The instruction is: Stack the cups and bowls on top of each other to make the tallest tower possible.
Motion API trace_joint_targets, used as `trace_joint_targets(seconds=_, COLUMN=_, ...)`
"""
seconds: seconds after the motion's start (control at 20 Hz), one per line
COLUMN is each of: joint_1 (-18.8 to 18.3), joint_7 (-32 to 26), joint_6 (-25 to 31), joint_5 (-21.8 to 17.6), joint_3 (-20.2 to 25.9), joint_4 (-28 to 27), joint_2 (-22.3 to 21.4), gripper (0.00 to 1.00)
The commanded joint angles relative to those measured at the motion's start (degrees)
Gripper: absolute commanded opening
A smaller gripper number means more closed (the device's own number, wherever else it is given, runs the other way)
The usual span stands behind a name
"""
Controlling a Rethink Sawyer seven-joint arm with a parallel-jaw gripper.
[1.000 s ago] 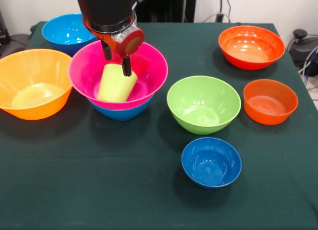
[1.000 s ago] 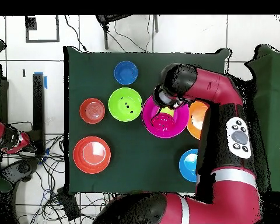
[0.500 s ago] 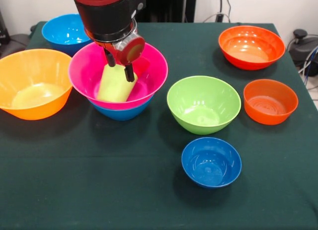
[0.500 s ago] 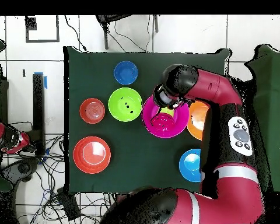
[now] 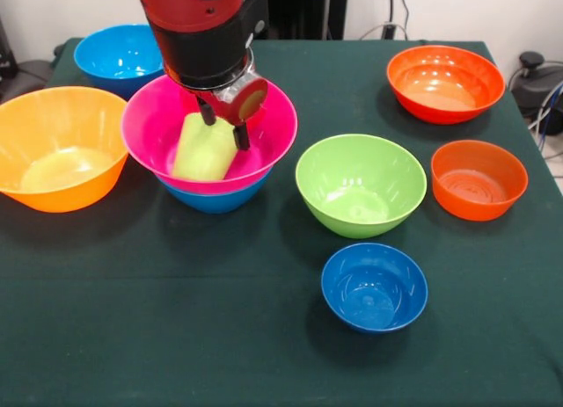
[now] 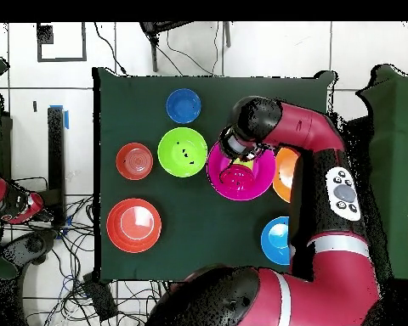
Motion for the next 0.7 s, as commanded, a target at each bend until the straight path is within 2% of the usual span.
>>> trace_joint_targets(seconds=0.05, joint_1=-0.65, joint_7=-16.01, joint_6=7.39, joint_5=-4.23, joint_3=5.18, joint_4=0.30, joint_2=3.88, gripper=1.00)
trace_joint_targets(seconds=0.35, joint_1=0.09, joint_7=-15.10, joint_6=11.06, joint_5=-5.35, joint_3=3.90, joint_4=0.23, joint_2=3.34, gripper=1.00)
trace_joint_targets(seconds=0.7, joint_1=0.67, joint_7=-13.99, joint_6=10.28, joint_5=-5.88, joint_3=4.18, joint_4=-0.42, joint_2=3.69, gripper=1.00)
